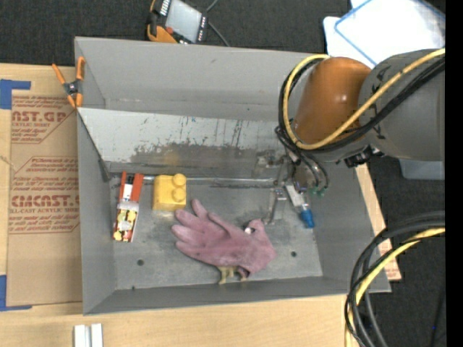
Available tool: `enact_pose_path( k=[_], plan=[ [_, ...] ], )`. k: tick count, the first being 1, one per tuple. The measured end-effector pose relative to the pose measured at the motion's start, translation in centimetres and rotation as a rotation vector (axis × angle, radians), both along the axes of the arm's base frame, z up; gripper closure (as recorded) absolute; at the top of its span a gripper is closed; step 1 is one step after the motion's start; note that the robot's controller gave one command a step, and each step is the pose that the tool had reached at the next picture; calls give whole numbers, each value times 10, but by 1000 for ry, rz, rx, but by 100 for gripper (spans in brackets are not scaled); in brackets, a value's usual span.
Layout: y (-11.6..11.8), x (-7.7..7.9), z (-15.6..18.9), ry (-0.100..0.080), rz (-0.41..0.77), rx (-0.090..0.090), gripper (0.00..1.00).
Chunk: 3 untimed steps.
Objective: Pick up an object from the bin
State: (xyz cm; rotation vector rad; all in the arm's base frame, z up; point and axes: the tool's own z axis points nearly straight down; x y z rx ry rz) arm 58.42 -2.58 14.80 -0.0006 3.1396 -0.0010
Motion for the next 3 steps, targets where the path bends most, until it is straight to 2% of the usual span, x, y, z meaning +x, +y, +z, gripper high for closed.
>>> enact_pose_path(
  k=[1, 2, 3],
  plan=[
    [0, 0, 0, 0, 0, 0, 0],
    [15, 7, -70, -2, 124, -1, 0],
    [14, 3, -74, 0, 133, 0, 0]
  ],
)
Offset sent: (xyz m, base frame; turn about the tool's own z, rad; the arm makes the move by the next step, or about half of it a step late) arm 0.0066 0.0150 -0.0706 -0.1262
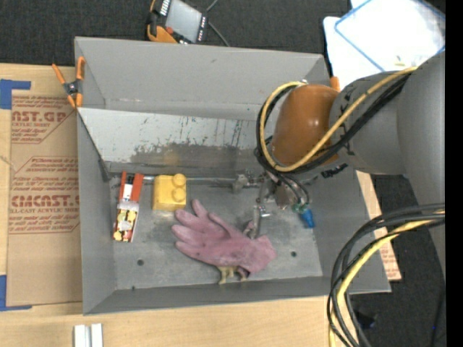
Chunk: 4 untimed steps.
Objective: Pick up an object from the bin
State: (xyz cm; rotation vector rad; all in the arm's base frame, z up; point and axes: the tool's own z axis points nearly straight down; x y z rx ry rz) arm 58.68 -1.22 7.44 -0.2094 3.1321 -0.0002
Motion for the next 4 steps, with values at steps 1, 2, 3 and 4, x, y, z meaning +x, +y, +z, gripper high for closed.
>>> enact_pose_path(
  k=[1, 2, 3, 4],
  plan=[
    [-3, 3, 41, -4, 332, -1, 0],
    [-8, -28, 72, 1, 83, 0, 0],
    [14, -18, -4, -6, 431, 0, 0],
    [42, -45, -4, -13, 292, -3, 100]
  ],
)
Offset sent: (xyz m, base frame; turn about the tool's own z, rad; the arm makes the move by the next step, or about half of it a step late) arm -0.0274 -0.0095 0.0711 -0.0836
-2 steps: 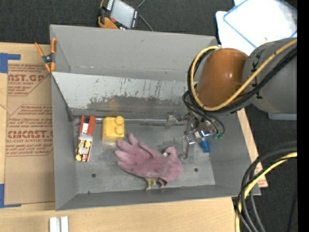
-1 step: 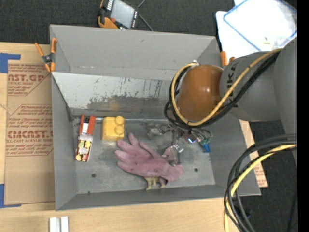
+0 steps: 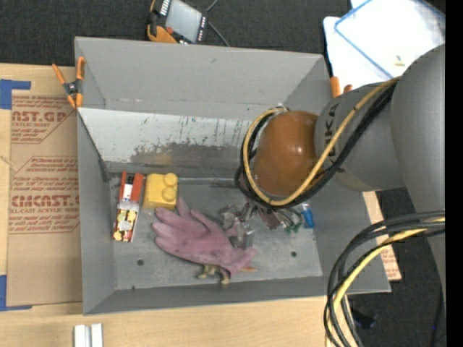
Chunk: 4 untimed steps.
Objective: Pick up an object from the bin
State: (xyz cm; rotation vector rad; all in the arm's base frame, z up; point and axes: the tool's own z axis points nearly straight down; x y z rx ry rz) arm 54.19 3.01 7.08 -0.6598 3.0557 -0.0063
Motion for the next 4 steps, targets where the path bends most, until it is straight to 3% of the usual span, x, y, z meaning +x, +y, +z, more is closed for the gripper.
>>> enact_pose_path(
  k=[1, 2, 3, 4],
  plan=[
    [0, 0, 0, 0, 0, 0, 100],
    [1, 3, 43, -5, -3, 1, 100],
    [8, -2, 27, 5, -14, 2, 100],
    [7, 5, 70, -9, -19, 2, 100]
  ],
)
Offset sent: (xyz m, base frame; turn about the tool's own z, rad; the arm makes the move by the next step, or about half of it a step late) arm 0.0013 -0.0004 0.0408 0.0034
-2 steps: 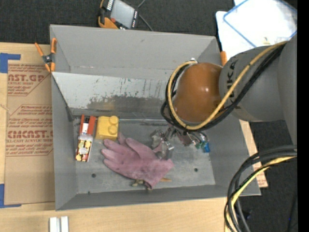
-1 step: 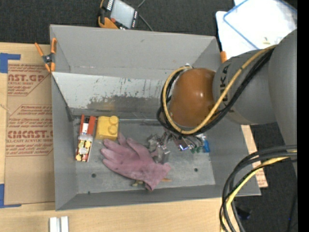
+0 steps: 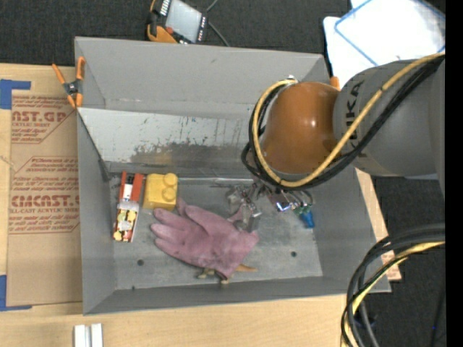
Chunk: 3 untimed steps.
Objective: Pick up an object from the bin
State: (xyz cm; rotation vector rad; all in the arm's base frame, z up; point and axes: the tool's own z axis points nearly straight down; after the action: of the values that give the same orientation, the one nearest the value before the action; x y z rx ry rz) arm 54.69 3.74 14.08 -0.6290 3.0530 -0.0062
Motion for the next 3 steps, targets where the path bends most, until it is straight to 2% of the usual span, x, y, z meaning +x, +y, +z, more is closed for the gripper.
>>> enact_pose_path(
  k=[1, 2, 3],
  plan=[
    [6, -12, 14, 13, 18, 0, 100],
    [0, 2, 11, 3, 28, 0, 100],
    [-2, -6, 21, 9, 16, 1, 100]
  ],
)
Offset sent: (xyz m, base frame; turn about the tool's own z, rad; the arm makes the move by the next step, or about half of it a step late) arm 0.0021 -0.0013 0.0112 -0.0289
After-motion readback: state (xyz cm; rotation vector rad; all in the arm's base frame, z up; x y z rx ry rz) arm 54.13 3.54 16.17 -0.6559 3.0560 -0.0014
